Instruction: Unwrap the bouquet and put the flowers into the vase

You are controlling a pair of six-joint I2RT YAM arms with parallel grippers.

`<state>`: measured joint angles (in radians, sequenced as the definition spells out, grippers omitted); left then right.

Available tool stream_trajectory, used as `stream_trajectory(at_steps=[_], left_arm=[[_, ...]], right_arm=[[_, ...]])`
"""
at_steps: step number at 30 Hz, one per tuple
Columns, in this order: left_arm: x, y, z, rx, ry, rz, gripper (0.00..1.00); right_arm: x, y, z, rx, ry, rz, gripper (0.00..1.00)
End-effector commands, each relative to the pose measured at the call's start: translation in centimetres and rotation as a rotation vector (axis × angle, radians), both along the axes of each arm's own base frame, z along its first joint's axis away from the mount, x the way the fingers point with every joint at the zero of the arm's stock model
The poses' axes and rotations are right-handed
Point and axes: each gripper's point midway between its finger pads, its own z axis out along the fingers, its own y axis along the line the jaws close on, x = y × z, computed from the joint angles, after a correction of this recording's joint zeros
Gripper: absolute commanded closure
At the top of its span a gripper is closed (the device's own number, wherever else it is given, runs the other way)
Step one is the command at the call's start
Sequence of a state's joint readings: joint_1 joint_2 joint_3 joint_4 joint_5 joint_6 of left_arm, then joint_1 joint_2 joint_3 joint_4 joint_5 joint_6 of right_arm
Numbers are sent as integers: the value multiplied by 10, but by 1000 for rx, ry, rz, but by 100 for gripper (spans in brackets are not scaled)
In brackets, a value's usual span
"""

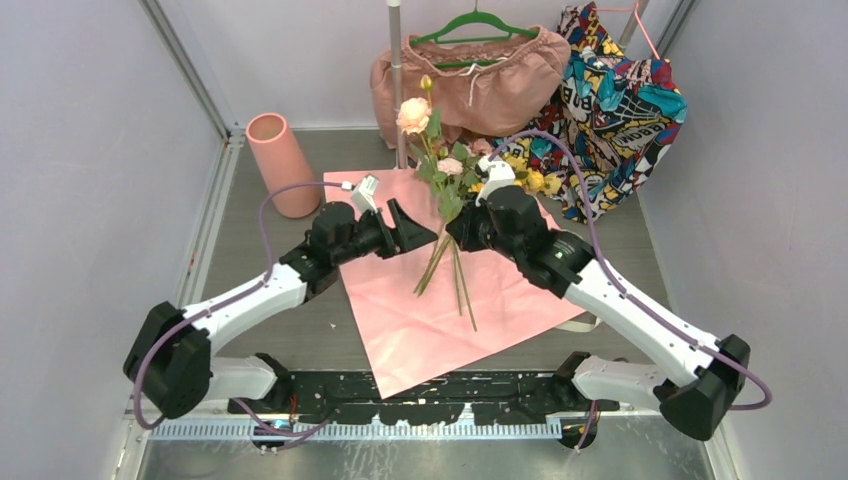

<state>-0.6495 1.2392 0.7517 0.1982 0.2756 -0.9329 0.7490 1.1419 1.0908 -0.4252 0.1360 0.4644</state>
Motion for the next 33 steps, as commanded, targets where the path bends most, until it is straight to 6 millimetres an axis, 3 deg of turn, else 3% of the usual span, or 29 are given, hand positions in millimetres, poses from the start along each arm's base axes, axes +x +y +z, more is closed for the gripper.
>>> stream_trajectory(at_steps=[1, 8, 15, 18, 33], left_arm=[[-11, -38, 82, -358, -95, -197, 20], [-13, -36, 118, -507, -210, -215, 17], [-11, -29, 130, -449, -281, -192, 16], [-13, -30, 138, -467, -288, -203, 17], [8, -48, 113, -457, -235, -211, 19]], right_arm=[[-15, 6, 21, 66, -64, 55, 99], [-24, 1, 20, 40, -69, 43, 99], [-27, 3, 22, 46, -68, 55, 99], [-24, -6, 19, 14, -76, 19, 99], [-34, -11, 25, 47, -82, 32, 99]])
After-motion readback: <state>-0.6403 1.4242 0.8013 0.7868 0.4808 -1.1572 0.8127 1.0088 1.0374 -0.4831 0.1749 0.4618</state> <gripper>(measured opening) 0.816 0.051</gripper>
